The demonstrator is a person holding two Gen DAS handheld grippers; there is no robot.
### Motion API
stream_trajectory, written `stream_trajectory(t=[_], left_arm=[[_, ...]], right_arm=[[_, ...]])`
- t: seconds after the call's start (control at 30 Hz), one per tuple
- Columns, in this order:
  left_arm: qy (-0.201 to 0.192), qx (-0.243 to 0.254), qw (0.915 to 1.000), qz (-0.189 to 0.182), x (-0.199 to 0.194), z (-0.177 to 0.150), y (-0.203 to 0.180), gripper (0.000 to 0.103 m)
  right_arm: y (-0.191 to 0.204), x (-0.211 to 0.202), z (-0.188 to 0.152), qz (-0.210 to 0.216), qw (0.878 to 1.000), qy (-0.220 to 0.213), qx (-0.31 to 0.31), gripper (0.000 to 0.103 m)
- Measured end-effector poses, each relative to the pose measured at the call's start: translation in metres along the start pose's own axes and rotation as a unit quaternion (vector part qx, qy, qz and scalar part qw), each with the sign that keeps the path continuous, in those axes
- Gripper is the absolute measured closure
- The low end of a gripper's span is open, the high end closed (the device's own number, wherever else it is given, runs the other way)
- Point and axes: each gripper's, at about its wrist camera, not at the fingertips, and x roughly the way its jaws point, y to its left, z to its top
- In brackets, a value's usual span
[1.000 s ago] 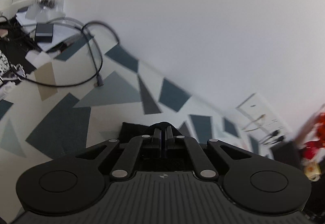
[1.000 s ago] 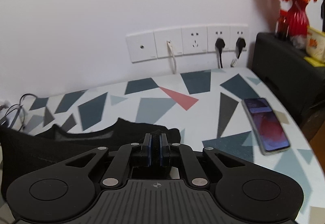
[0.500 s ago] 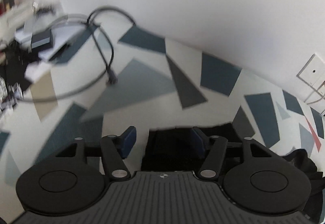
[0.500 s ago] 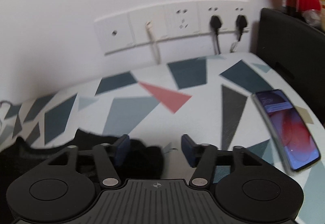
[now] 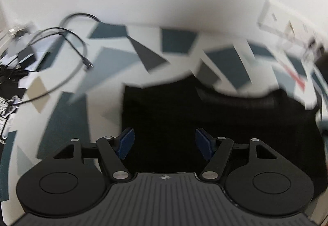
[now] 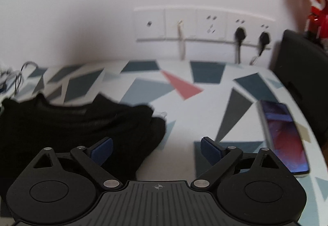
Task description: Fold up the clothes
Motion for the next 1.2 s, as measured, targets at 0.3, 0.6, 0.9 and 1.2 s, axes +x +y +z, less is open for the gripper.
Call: stream_trajectory(t=[0.3,0.6,0.9,1.2], left_arm=[[0.020,0.033,0.9989,0.028,0.042,-0.002,-0.021,0.034],[0.005,0.029,0.9984,0.048,0.059,0.022,-0.029,0.033],[-0.053,-0.040,0.9947,0.078,0.068,0.068,-0.014,0.033],[-0.037,-0.058,0.9947,0.076,0.059,0.064,-0.001,0.032]], right_arm=[[0.002,0.042,0.003,-0.007,1.000,0.017,0.000,0.012],[-0.012,0.071,0.020,-0.025,0.999,0.014,0.019,0.013],[-0.043,0.075,0.044,-0.057,0.993,-0.024,0.100,0.013],[-0.044,0.054,0.032,-0.033,0.996,-0.015,0.083,0.012]])
